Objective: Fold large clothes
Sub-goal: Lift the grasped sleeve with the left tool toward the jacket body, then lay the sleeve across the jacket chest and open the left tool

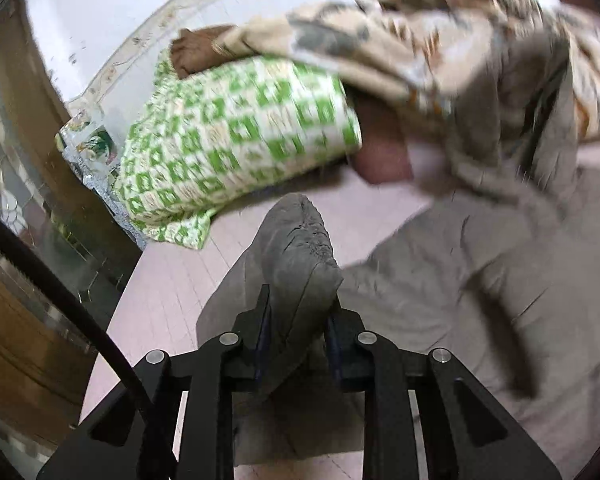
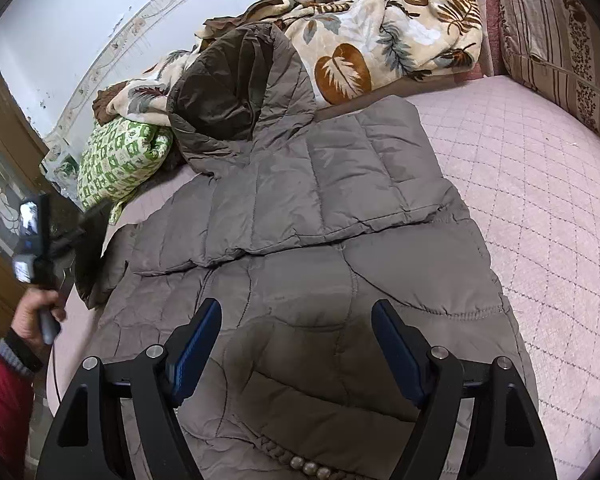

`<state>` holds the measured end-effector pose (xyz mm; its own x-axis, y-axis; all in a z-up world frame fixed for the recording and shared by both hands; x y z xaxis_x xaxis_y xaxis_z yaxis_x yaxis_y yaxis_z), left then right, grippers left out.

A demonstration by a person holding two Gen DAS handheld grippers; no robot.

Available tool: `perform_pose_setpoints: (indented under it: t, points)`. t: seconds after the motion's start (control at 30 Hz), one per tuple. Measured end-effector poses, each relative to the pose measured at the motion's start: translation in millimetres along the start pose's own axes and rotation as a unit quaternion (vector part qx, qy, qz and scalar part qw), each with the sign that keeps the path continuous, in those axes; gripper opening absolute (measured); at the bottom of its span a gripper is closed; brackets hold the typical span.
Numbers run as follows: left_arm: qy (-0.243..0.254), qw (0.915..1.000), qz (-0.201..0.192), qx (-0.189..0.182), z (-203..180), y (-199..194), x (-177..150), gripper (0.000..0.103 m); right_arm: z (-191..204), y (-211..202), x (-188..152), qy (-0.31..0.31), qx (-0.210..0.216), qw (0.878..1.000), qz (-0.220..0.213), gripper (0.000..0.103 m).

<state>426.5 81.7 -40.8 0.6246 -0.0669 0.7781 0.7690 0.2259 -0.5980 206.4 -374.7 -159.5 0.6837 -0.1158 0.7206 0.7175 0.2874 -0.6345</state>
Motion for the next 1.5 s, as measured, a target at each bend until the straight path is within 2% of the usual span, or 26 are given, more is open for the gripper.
perform_pose_setpoints:
  t: [0.13, 0.23, 0.33, 0.47, 0.6, 0.73, 0.8, 0.9, 1.0, 1.1, 1.27, 1.33, 1.43, 1.5]
  points:
    - [-0.048, 0.9978, -0.013, -0.044, 6, -46, 35, 0.022, 1, -7, 0, -0.001, 0.003, 1.0, -0.008, 0.081]
    - [-0.062, 0.9946, -0.026, -0.08, -6, -82, 58, 0.022, -1, -16, 1, 0.002, 0.003, 1.0, -0.019, 0.081]
    - [-0.065, 0.9895, -0.043, -0.121, -30, -118, 76, 0.022, -5, -23, 2, 0.007, 0.0, 1.0, -0.028, 0.081]
    - [-0.071, 0.9773, -0.067, -0.188, -76, -174, 98, 0.023, -14, -29, -1, 0.023, 0.005, 0.999, -0.032, 0.081]
    - [-0.053, 0.9693, -0.073, -0.229, -136, -202, 99, 0.023, -23, -38, -1, 0.032, 0.002, 0.999, -0.042, 0.081]
    - [-0.041, 0.9646, -0.042, -0.257, -196, -193, 76, 0.023, -32, -41, -2, 0.045, 0.002, 0.998, -0.044, 0.081]
    - [-0.042, 0.959, -0.007, -0.28, -232, -176, 53, 0.023, -35, -43, -2, 0.049, -0.001, 0.998, -0.044, 0.081]
    - [-0.042, 0.9539, 0.041, -0.294, -274, -148, 17, 0.023, -41, -43, -1, 0.057, -0.006, 0.997, -0.044, 0.081]
    - [-0.035, 0.9511, 0.087, -0.294, -306, -118, -21, 0.023, -46, -41, -2, 0.066, -0.012, 0.997, -0.04, 0.081]
    - [-0.02, 0.9524, 0.111, -0.284, -326, -96, -48, 0.026, -50, -39, -3, 0.075, -0.01, 0.997, -0.034, 0.082]
    - [-0.011, 0.9495, 0.135, -0.283, -337, -86, -68, 0.031, -50, -37, -1, 0.076, -0.018, 0.996, -0.036, 0.082]
    - [-0.005, 0.9425, 0.139, -0.304, -335, -93, -67, 0.04, -52, -35, -1, 0.081, -0.02, 0.996, -0.034, 0.082]
    - [-0.009, 0.9275, 0.131, -0.35, -322, -113, -54, 0.043, -54, -35, -1, 0.088, -0.025, 0.995, -0.035, 0.082]
    - [-0.02, 0.9264, 0.111, -0.359, -301, -123, -40, 0.043, -55, -34, 0, 0.091, -0.03, 0.995, -0.037, 0.082]
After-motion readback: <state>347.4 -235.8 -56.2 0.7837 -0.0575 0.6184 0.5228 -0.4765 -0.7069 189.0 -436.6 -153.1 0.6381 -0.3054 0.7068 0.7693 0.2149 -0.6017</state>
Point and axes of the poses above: each gripper's, at about its wrist camera, not at the fingertips, and y roughly the way its jaws point, z to its left, x to its top, the point moved 2 cm from there along y, roughly the way its jaws point, and after that the axes turned 13 degrees about -y, right-handed, at the moved point
